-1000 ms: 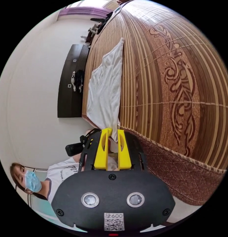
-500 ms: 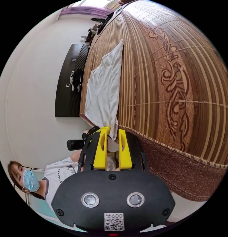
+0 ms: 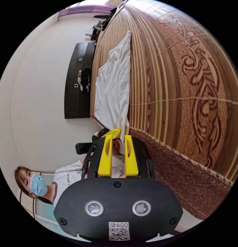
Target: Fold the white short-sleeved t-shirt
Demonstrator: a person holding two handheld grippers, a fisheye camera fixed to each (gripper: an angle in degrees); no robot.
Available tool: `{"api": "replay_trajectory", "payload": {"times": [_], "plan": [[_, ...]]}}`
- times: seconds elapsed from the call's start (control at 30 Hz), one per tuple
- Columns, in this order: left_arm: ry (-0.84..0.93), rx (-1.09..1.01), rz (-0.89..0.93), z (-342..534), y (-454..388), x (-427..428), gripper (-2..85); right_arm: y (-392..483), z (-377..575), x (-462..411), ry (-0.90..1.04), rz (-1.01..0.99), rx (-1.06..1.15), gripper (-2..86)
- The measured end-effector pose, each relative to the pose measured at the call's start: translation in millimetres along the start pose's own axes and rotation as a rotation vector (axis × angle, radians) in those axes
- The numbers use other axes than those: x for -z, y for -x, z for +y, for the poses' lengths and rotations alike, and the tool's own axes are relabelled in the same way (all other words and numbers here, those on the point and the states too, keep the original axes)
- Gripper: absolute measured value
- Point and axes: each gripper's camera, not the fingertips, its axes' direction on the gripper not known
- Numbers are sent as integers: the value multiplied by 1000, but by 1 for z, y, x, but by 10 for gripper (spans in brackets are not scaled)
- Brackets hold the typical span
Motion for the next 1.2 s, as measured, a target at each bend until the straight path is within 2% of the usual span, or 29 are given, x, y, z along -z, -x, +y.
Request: {"api": "replay_trajectory", "payload": {"times": [0.3,0.5,0.63,0.77,0.87,0.97,1.2], "plan": [[-7,-3,-4,2,-10,-2,6,9,-17,-19,88,-10,70,47],[-7,-8,-10,3,-20,-3,4,28,-37,-47,219,113,142,42],[-14,-17,-23,5,-28,-4,3,49,-44,-69,353,171,295,37],[-3,-47,-63,5,-42,-6,3,72,-45,-100,474,356,481,3],[3,-52,-70,5,-47,-6,3,77,-47,-114,525,378,507,-6],[6,-70,-90,6,-56,-7,3,81,-38,-120,529,405,573,-8],[-7,-92,-142,10,-75,-7,2,75,-24,-123,477,375,570,-9]]}}
